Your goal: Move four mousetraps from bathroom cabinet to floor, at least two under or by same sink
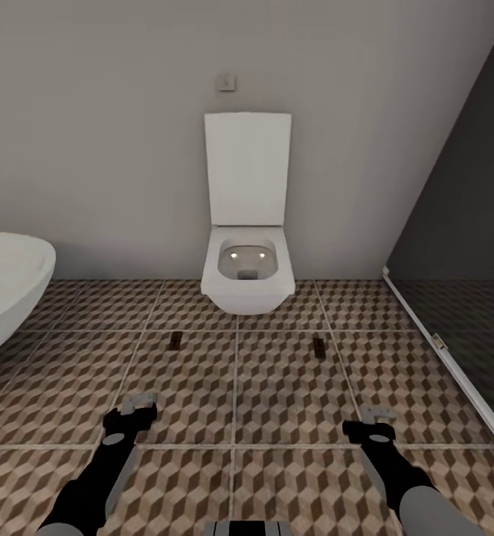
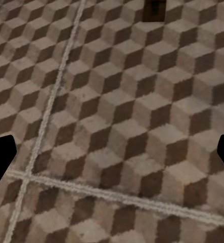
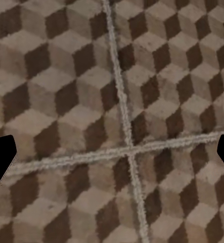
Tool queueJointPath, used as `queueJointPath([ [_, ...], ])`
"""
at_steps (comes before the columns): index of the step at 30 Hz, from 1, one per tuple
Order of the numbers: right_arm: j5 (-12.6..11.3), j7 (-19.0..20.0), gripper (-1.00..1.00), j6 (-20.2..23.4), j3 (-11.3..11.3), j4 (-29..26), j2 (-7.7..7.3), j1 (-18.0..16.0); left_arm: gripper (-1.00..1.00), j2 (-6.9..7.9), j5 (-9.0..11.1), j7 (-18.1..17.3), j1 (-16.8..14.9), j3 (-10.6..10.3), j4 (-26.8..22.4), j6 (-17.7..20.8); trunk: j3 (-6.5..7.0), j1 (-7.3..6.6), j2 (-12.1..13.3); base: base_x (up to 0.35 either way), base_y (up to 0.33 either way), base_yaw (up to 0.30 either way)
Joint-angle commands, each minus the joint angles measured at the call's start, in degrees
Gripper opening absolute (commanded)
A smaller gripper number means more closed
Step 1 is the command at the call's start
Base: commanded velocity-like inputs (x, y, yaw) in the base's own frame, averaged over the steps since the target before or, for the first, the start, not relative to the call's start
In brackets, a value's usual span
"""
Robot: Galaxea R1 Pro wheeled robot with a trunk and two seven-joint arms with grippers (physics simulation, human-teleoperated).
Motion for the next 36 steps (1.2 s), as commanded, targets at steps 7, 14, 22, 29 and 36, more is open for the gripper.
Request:
queueJointPath([
  [7, 0.6, -0.1, 1.0, 0.4, -0.2, -0.1, 0.1, 0.0, 1.0, 0.03, 0.0, 0.2, 0.0, 0.0, -0.1, 0.3, 1.51, -0.19, 0.1, 0.0, 0.0, 0.0],
  [14, 0.6, -0.1, 1.0, 0.0, -0.1, -0.1, 0.11, 0.0, 1.0, 0.03, 0.0, 0.3, 0.0, -0.1, -0.1, 0.3, 3.06, -0.37, 0.2, 0.0, 0.0, 0.0],
  [22, 0.7, -0.2, 1.0, -0.5, 0.0, -0.1, -0.02, 0.0, 1.0, 0.05, 0.1, 0.3, 0.0, 0.0, 0.2, 0.4, 4.84, -0.58, 0.3, 0.0, 0.0, 0.0],
  [29, 0.9, -0.2, 1.0, -2.1, -0.1, 0.3, -0.2, 0.0, 1.0, 0.1, 0.3, 0.4, 0.0, 0.0, 0.6, 0.5, 6.39, -0.76, 0.4, 0.0, 0.0, 0.0],
  [36, 0.9, -0.1, 1.0, -3.5, 0.0, 0.8, -0.31, 0.0, 1.0, 0.14, 0.2, 0.5, 0.0, 0.0, 0.6, 0.8, 7.94, -0.94, 0.5, 0.0, 0.0, 0.0],
])
